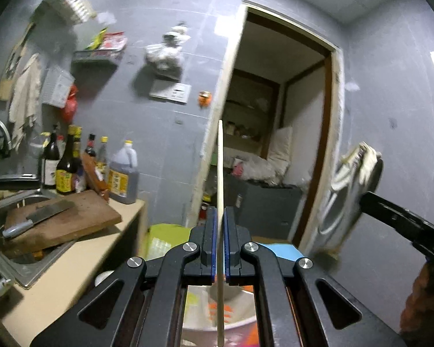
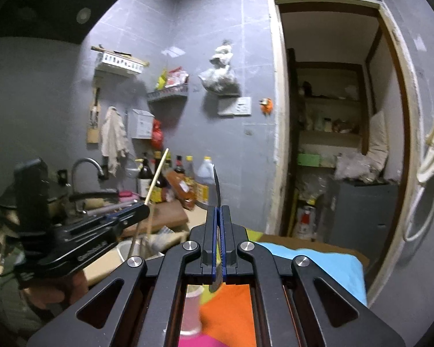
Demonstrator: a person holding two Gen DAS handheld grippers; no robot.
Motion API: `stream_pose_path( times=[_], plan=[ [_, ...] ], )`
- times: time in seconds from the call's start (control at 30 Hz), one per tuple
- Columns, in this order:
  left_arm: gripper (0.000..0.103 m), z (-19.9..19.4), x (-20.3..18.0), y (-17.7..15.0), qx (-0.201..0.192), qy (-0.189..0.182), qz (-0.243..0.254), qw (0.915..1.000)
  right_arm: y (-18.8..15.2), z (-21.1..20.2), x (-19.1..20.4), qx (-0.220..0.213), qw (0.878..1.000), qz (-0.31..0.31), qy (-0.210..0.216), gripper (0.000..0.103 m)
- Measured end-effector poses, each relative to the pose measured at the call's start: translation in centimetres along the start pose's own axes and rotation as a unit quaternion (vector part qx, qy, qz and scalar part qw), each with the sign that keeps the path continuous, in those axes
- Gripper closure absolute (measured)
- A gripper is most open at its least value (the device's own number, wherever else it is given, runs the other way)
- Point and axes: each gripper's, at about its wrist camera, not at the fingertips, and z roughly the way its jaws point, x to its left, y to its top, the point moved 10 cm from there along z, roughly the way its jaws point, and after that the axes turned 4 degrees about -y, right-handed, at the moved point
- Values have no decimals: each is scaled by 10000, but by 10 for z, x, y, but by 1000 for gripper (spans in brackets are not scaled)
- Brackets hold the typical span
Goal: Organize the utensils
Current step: 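Lift the chopstick with the left tool while the right carries the spoon over the basket, then open the right tool to drop the spoon into the basket while the left lowers its chopstick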
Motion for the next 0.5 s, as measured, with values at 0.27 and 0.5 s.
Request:
stream_pose_path(
  times=[0.27, 0.5],
  plan=[
    [101, 9, 66, 15, -115, 207, -576, 9981, 12, 23, 34, -31, 9994, -59, 340, 103],
    [101, 23, 76, -4, 4, 256, -690, 9973, -18, 47, 38, 415, 9975, 75, 560, 103]
  ],
)
